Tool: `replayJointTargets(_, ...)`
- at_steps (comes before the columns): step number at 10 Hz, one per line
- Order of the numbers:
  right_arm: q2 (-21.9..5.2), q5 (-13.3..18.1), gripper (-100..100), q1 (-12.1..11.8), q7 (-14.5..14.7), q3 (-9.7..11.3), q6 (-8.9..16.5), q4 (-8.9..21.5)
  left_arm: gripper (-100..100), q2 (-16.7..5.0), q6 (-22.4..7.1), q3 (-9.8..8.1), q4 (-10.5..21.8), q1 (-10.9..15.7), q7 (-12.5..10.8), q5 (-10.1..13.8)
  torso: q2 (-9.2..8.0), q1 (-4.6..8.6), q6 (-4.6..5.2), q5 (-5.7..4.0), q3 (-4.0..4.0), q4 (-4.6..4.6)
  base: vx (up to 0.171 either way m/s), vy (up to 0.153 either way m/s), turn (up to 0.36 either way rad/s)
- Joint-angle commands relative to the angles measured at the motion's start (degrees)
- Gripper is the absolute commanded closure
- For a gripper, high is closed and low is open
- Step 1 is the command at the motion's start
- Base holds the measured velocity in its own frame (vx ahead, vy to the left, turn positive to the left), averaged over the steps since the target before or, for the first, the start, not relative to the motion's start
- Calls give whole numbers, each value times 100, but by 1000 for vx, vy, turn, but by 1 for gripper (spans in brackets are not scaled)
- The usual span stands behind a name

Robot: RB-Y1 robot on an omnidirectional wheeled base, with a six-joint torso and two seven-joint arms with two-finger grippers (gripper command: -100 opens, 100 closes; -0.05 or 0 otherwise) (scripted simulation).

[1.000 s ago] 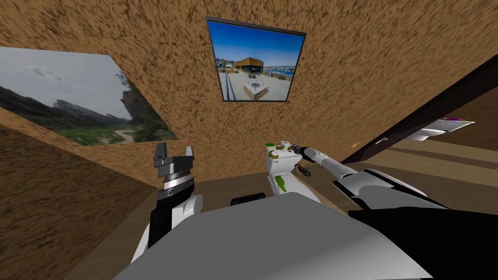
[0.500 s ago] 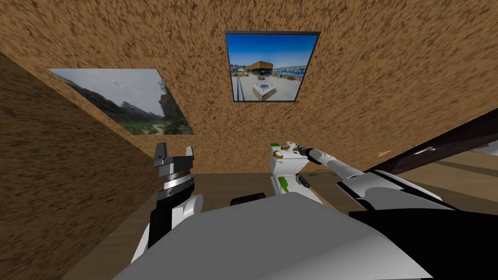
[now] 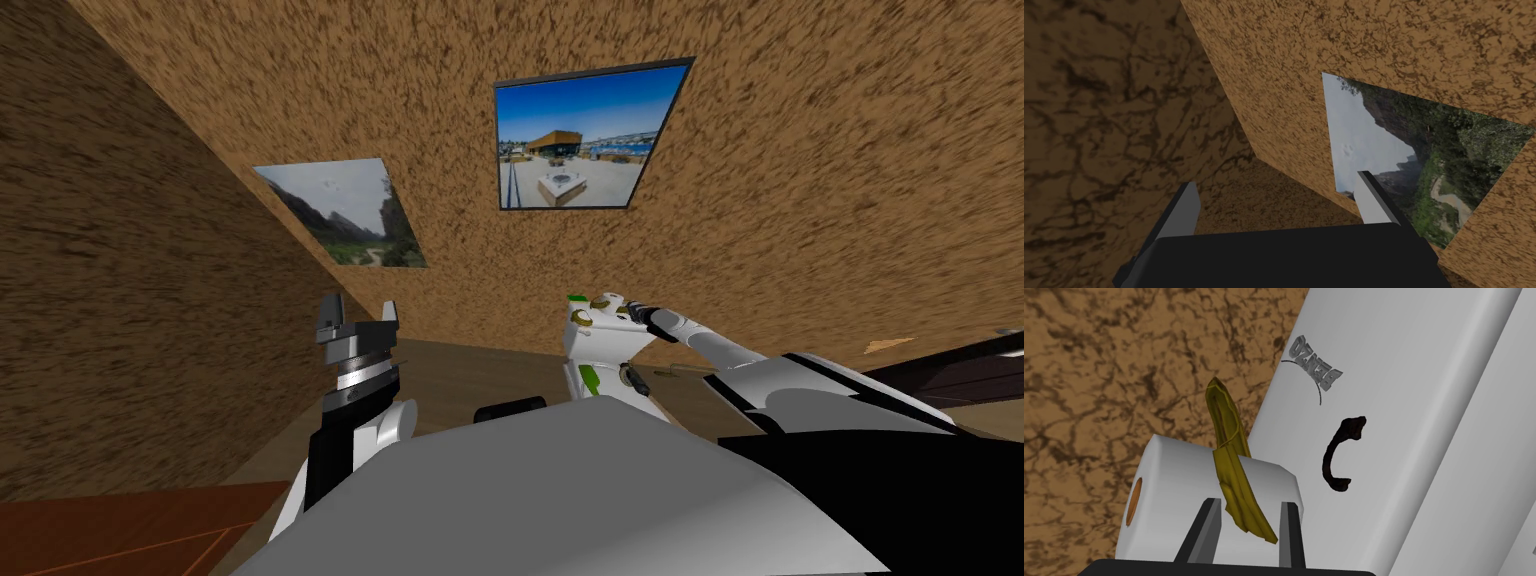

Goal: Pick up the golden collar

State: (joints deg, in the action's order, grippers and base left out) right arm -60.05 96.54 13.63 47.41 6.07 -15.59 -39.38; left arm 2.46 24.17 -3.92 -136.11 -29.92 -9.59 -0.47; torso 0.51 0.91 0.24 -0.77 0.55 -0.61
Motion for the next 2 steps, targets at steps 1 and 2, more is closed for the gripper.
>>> replayJointTargets(1,0,0,100,0,0,0,0,0,0,0,0,0,0,0,0,0,0,0,0,0,0,0,-10,0,-11)
replayJointTargets(2,-4,9,0,-2,-34,3,4,-1,0,0,0,0,0,0,0,0,12,3,-2,-3,7,-3,0,0,0)
